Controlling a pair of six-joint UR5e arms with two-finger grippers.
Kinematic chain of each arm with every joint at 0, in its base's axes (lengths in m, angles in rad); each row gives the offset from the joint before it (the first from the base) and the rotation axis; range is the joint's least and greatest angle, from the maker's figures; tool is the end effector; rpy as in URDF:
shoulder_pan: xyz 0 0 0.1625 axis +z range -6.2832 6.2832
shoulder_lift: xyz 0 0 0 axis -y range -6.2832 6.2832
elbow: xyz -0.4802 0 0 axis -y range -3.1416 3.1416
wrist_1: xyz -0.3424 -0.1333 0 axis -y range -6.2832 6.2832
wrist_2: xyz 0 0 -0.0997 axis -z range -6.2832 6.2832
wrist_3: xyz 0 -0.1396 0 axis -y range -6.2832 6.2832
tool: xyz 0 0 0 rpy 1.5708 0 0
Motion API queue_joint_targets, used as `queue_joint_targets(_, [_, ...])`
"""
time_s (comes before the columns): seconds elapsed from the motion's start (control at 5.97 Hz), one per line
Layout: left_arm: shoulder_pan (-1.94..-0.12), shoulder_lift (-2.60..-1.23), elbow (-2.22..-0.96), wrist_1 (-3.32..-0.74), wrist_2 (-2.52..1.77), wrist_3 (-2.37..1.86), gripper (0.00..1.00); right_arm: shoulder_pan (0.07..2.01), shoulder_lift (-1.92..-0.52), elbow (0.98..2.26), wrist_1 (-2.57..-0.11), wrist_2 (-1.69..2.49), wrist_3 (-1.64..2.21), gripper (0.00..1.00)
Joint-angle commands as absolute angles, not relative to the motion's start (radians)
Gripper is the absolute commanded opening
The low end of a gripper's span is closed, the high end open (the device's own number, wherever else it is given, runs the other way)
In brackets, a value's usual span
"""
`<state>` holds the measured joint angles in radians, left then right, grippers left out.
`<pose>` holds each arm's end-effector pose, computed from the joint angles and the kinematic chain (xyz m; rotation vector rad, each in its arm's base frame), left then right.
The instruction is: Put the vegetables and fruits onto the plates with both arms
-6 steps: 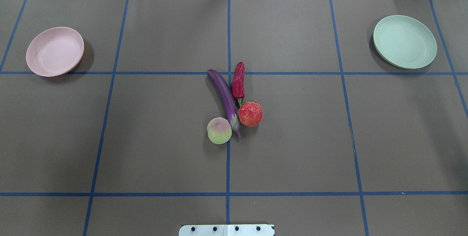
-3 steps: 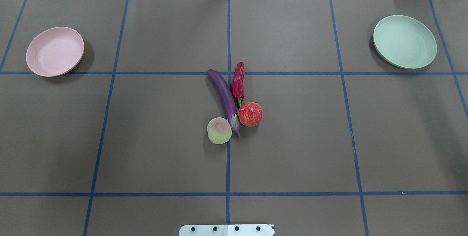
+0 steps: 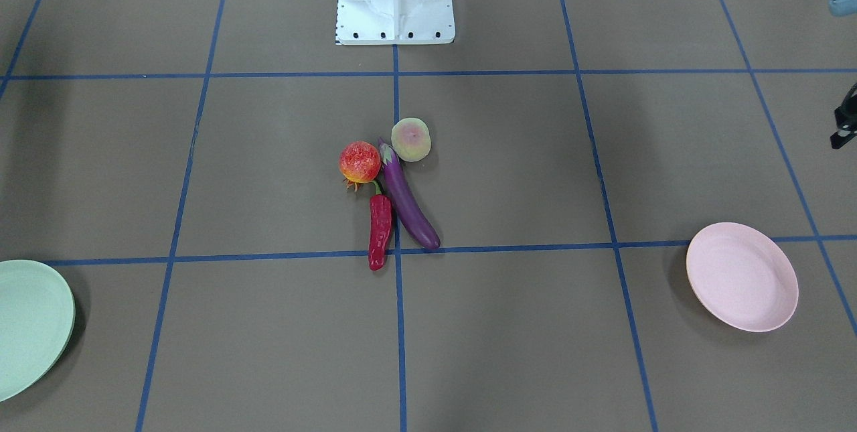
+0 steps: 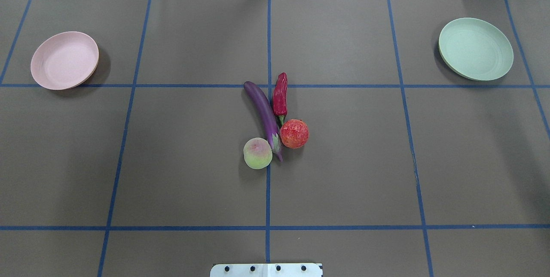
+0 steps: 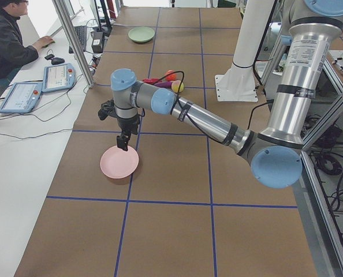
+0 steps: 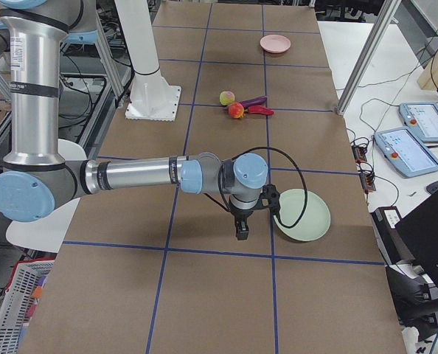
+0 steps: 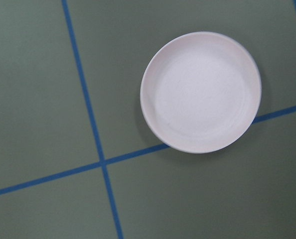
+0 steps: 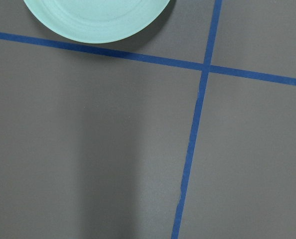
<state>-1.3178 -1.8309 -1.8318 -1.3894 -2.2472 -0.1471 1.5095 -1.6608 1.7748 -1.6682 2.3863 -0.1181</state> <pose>0.0934 -0.5447 0.5255 0.1873 0.7224 0.2158 0.0072 -0.3995 0.6958 0.0389 -0.8158 -0.1761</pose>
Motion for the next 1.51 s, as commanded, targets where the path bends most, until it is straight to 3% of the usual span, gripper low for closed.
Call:
queue_joint_targets(0.0, [-1.133,-1.984,-1.813,-1.388,-2.241,-0.481,1.00,1.509,-1.678,1.767,-1.644,2.391,-0.112,1.00])
queue_joint_targets(0.34, [-0.963,-2.179,-1.723,-1.397,-2.243,-0.900,1.00,1.508,-1.669,1.773,-1.643,2.393,-0.110,1.00])
queue_joint_targets(0.84, [-0.746,-2.478,-1.409,-1.466,-2.088,-1.315,1.00,1.506,-1.644,1.769,-1.646,2.410,-0.106,1.00])
queue_joint_targets(1.34, [-0.672,-2.587,-1.111,-1.758,-1.985,-1.506,1.00,1.506,-1.638,1.766,-1.649,2.411,-0.103,1.00])
